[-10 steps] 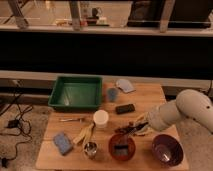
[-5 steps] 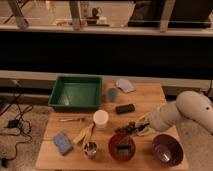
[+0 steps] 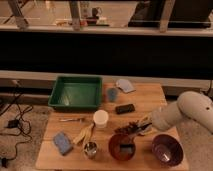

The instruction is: Wipe red bowl with brush

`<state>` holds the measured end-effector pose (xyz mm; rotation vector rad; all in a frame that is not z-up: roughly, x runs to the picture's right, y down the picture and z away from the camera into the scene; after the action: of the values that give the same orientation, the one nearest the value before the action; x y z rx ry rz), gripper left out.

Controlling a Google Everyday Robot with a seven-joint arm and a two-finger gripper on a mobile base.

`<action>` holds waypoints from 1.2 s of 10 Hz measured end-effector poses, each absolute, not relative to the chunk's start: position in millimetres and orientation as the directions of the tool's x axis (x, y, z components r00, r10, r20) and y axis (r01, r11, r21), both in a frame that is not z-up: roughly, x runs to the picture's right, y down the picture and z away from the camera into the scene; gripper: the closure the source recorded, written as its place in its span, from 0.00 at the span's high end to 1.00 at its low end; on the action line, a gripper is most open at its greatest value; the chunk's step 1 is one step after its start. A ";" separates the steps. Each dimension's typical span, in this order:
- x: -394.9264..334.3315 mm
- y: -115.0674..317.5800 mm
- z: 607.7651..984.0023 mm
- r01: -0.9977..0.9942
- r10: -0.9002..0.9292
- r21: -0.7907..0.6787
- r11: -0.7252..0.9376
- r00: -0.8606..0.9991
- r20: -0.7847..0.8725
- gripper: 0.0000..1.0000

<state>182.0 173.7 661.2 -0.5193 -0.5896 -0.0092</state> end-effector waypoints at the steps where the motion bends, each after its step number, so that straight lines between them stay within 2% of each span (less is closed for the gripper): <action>1: 185.4 173.1 663.9 0.148 0.138 -0.466 0.872 0.839 0.526 0.10; 12: 181.4 163.9 687.9 0.164 0.112 -0.465 0.870 0.852 0.511 0.10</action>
<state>181.4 163.9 687.9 -0.5219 -0.5559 -0.0288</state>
